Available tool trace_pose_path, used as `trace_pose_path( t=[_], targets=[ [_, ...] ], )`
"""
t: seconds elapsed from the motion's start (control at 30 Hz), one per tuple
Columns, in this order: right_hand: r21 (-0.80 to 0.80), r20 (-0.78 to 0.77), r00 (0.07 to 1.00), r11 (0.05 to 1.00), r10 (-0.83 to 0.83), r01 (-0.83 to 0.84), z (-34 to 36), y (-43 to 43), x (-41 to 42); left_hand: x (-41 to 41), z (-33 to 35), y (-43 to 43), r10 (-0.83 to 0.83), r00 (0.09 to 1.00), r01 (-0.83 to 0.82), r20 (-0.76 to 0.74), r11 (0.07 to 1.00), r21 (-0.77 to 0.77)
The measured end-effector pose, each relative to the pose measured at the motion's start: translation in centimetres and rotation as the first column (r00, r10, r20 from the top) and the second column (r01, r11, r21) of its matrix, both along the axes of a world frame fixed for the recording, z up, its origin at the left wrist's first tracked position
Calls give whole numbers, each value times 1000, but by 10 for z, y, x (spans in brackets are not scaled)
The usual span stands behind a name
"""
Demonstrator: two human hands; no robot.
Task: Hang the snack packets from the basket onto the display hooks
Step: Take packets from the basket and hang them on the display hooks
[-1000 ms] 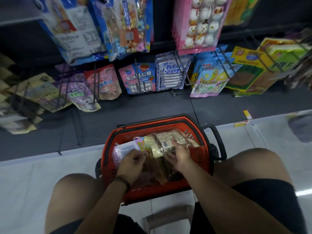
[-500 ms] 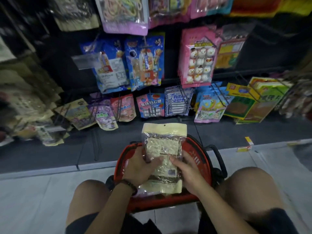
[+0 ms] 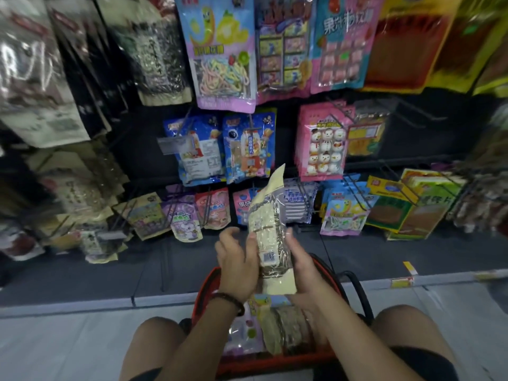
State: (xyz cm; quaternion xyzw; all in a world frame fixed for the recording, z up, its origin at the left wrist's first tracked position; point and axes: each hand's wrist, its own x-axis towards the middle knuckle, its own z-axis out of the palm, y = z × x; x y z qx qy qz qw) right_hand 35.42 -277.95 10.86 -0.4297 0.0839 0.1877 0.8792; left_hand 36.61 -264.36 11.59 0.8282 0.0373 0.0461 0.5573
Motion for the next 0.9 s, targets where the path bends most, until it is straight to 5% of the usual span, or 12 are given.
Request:
trace_pose_path(
  t=[0.13,0.27,0.37,0.57,0.7,0.9],
  targets=[
    [-264,206,967,943,-150,202,12,8,13,4,33,13,-188,981,152,-50,902,-404],
    [-628,496,868,698,17,345,25,20,15,7,49,9,-146,989,147,27,937,-318],
    [-649,515,857,649,-9,397,33,17,22,19,56,28,-7,998,25,62,958,-285],
    [-518,501,861,767,-86,378,81,-7,60,34,73,73,-196,980,191,34,877,-440],
    [-593,544,838,689,-38,416,112,4,83,37,88,78,-220,975,198,16,842,-501],
    [-670,592,802,604,82,432,138,26,103,71,112,105,53,997,-29,48,915,-403]
  ],
)
